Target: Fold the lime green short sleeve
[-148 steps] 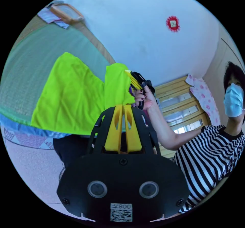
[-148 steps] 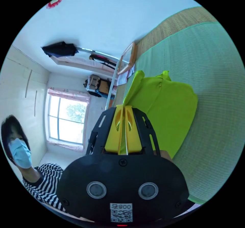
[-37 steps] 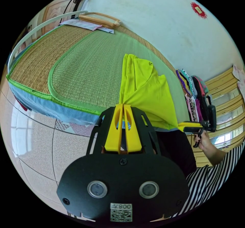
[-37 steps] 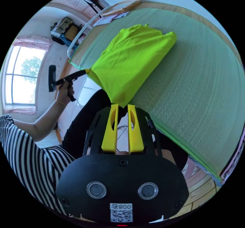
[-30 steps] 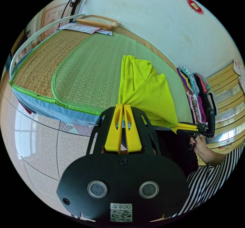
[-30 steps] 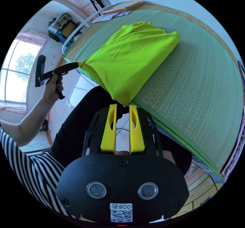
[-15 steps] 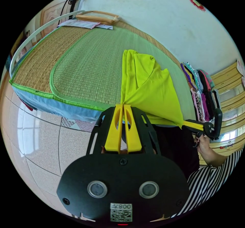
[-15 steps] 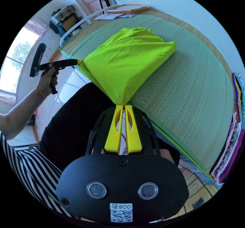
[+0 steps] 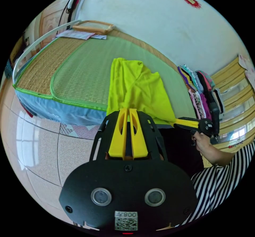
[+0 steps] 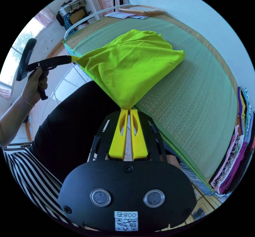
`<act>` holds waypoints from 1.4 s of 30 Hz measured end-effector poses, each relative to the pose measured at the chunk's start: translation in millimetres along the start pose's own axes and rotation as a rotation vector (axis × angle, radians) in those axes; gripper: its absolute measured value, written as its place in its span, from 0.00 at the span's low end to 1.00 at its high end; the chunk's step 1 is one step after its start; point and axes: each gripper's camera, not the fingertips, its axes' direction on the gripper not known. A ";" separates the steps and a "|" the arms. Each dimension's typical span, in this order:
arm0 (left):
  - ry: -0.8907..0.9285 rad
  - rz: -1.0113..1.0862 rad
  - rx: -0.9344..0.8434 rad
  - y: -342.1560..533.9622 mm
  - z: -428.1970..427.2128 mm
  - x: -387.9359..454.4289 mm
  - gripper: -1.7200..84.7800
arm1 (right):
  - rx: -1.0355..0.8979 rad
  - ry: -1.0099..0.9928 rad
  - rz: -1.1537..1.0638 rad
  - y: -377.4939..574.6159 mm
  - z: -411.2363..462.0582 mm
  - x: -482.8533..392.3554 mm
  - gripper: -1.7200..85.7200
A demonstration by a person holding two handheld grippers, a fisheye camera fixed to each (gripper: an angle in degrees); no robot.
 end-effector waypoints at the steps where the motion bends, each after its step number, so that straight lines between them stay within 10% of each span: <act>1: 0.021 0.026 0.002 1.8 0.9 9.8 0.04 | 0.000 -0.001 0.001 1.3 1.2 -0.9 0.03; 18: -0.001 0.087 -0.177 -10.2 62.4 0.2 0.05 | 0.054 -0.153 0.064 39.6 44.8 9.8 0.03; 42: 0.361 -0.519 0.065 -10.8 39.8 -176.9 0.03 | 0.089 -0.397 0.157 72.5 147.8 28.8 0.03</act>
